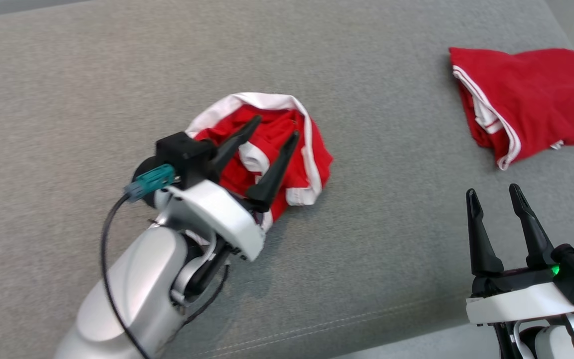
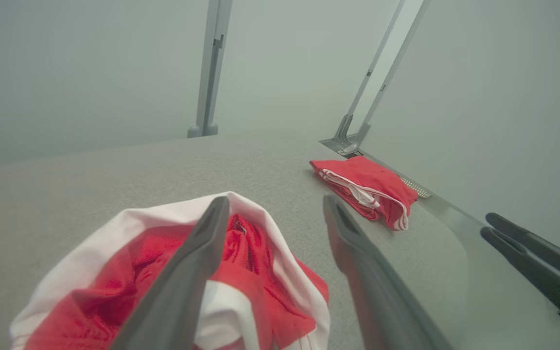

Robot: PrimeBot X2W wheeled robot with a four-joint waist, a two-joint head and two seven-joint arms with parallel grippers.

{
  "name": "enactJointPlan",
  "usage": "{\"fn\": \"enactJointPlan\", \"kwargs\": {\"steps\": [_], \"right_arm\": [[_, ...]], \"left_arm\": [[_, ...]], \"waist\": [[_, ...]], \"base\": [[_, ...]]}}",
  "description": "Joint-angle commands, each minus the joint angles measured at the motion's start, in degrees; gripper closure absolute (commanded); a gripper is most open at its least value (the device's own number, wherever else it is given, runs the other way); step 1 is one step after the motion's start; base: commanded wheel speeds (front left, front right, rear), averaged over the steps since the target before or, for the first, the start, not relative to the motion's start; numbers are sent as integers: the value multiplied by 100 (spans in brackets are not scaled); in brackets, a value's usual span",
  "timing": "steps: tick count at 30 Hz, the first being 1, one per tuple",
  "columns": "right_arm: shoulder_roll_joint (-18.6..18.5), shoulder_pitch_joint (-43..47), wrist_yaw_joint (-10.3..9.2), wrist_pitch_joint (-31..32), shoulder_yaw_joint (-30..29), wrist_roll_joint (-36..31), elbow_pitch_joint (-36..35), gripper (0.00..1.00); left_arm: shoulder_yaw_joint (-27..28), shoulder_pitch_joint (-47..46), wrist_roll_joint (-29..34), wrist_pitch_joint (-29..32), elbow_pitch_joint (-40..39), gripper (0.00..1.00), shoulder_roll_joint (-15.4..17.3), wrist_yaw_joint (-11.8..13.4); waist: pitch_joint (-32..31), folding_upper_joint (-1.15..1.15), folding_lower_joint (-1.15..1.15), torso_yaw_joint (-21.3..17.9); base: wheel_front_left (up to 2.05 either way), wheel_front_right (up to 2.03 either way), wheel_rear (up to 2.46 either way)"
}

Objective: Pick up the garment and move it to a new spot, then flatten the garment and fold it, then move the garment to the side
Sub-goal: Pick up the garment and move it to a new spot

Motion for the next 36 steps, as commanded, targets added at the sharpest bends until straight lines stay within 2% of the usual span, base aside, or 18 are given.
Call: {"fn": "enactJointPlan", "kwargs": {"steps": [1,8,14,17,19,22,29,36], "right_arm": [[-59,-124,0,-74,100,-94,-136,0],[-59,-156,0,14,87,-355,-144,0],[-59,-198,0,112,117,-558,-177,0],[-59,-151,0,146,140,-598,-157,0],[-63,-12,0,178,163,-604,-128,0],[-62,194,0,192,167,-582,-116,0],[-60,617,0,192,120,-363,-182,0],[-60,783,0,235,165,-286,-254,0]], "left_arm": [[281,66,85,-93,-345,0,215,115],[1171,896,120,-559,-1049,0,925,853],[1929,1610,-61,-1103,-1077,0,1328,1119],[2196,1927,-121,-1371,-1005,0,1426,1136],[2358,2244,-157,-1552,-922,0,1485,964],[2511,2579,-161,-1634,-812,0,1470,877],[2732,3258,155,-1684,-924,0,1421,862],[2757,3505,306,-1687,-1056,0,1389,856]], "waist": [[-207,0,0,314],[-418,0,0,962],[-520,0,0,1288],[-614,0,0,1380],[-751,0,0,1437],[-920,0,0,1455],[-1280,0,0,1406],[-1454,0,0,1367]], "base": [[0,0,0],[0,0,0],[0,0,0],[0,0,0],[0,0,0],[0,0,0],[0,0,0],[0,0,0]]}}
